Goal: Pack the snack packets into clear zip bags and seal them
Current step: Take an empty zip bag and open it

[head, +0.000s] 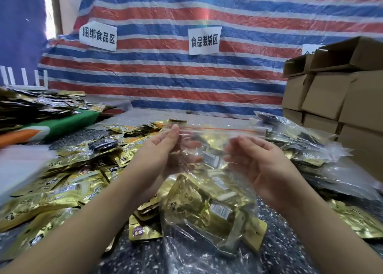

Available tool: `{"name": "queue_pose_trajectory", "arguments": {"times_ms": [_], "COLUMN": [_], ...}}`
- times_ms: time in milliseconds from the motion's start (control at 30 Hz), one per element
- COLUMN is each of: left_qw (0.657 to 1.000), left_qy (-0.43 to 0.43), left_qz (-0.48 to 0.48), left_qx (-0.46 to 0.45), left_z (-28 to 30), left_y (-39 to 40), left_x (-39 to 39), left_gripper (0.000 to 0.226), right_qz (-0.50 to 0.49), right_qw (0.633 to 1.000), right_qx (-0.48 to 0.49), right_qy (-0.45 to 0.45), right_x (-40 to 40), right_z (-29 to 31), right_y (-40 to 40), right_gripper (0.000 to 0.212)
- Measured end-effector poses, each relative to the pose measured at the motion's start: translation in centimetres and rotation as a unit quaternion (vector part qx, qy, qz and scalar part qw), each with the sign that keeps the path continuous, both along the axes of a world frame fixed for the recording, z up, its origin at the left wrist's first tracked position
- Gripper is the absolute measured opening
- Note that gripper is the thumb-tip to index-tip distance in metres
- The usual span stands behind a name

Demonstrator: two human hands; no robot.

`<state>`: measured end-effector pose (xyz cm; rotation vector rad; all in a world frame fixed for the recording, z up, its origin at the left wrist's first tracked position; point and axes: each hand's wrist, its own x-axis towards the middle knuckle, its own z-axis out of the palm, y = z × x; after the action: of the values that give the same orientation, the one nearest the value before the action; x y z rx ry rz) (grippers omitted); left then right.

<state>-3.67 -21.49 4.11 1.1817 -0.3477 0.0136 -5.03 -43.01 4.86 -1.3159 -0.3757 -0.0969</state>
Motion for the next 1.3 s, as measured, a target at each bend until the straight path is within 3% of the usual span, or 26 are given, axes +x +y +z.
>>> {"name": "queue_pose_trajectory", "arguments": {"times_ms": [400, 567, 633, 767, 867, 900, 1033, 1167, 1300], "left_qw": [0.994, 0.997, 0.993, 0.992, 0.988, 0.986, 0.984, 0.985, 0.986], "left_qy": [0.074, 0.043, 0.037, 0.041, 0.046, 0.048, 0.045, 0.036, 0.029], "left_qz": [-0.074, 0.016, 0.049, 0.041, 0.01, 0.003, 0.003, 0.004, 0.004], "left_qx": [-0.027, 0.063, 0.097, 0.109, 0.145, 0.16, 0.175, 0.166, 0.163], "left_z": [0.0, -0.6, -1.0, -1.2, -1.2, -1.3, -1.2, -0.9, -1.0], "left_y": [0.3, 0.4, 0.4, 0.3, 0.0, 0.0, 0.0, 0.1, 0.2], "left_x": [0.2, 1.1, 1.3, 1.3, 1.0, 0.9, 0.6, 0.4, 0.4], "left_gripper": [0.038, 0.035, 0.036, 0.041, 0.044, 0.041, 0.028, 0.023, 0.017], "right_qz": [0.031, -0.009, -0.057, -0.169, -0.247, -0.245, -0.186, -0.157, -0.146], "right_qw": [0.991, 0.988, 0.983, 0.967, 0.893, 0.871, 0.861, 0.773, 0.725], "right_qx": [0.047, 0.053, 0.035, -0.097, -0.373, -0.424, -0.468, -0.607, -0.668], "right_qy": [0.119, 0.148, 0.174, 0.164, 0.059, 0.043, 0.067, 0.095, 0.081], "right_x": [0.4, 1.8, 2.7, 3.5, 3.4, 3.4, 3.3, 3.7, 4.2], "right_z": [-0.2, -1.6, -2.6, -4.0, -5.1, -5.1, -4.7, -4.9, -4.8], "right_y": [0.1, -0.7, -1.3, -1.9, -2.2, -1.9, 0.3, 1.2, 1.0], "right_gripper": [0.024, 0.068, 0.068, 0.029, 0.02, 0.022, 0.047, 0.081, 0.099]}}
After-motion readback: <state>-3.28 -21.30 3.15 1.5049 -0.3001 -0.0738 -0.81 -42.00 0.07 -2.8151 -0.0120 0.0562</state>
